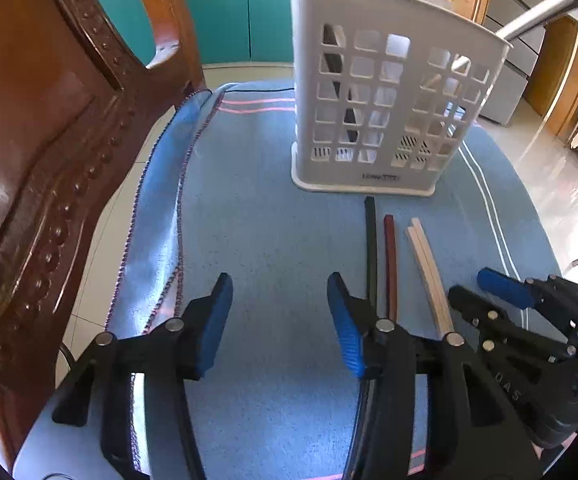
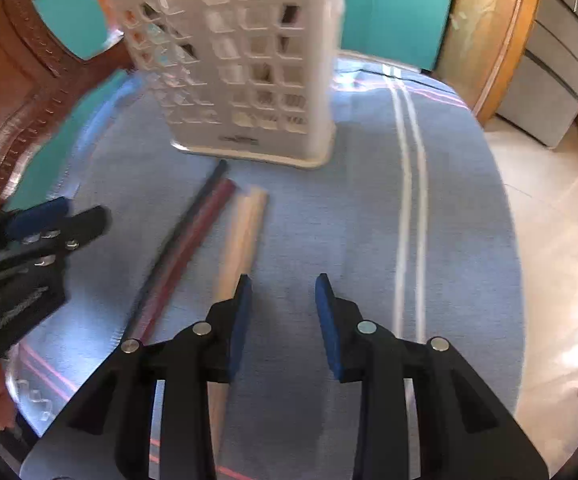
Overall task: Organize utensils
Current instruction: 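Move the right tool over the remaining beige wooden strips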
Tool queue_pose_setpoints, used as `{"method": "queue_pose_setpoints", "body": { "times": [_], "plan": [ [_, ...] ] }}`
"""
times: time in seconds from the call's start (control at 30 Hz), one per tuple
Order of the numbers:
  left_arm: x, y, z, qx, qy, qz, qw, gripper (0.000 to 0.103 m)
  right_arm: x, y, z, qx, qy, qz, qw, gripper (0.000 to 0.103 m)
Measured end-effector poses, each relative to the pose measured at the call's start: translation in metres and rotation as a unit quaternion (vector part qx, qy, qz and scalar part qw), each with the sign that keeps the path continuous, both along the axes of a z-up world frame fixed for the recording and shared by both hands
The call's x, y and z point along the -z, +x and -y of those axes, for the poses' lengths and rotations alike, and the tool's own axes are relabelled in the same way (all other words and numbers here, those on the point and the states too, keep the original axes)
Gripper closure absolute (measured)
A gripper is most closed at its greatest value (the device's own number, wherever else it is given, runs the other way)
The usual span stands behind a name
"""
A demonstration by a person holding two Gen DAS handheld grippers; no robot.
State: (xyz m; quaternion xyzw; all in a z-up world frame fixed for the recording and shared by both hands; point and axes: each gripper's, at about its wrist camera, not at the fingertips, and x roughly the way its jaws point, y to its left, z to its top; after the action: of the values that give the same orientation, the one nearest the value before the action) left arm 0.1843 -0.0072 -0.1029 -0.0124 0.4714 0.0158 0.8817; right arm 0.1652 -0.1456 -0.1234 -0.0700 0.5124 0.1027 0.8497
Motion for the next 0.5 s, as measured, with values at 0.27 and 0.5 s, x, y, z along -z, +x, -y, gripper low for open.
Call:
{"method": "queue_pose_setpoints", "body": {
  "times": [0.27,0.5],
  "plan": [
    [0.002,0.004,-0.006,-0.017,0.013,-0.008,0.9997,0.045,-0.009,-0.003,0.000,-0.011,0.052,0.017,0.998,0.070],
    [0.007,0.010,-0.010,-0.020,0.017,-0.016,0.9995,0.045,0.003,-0.006,-0.012,-0.028,0.037,-0.001,0.999,0.069]
  ]
}}
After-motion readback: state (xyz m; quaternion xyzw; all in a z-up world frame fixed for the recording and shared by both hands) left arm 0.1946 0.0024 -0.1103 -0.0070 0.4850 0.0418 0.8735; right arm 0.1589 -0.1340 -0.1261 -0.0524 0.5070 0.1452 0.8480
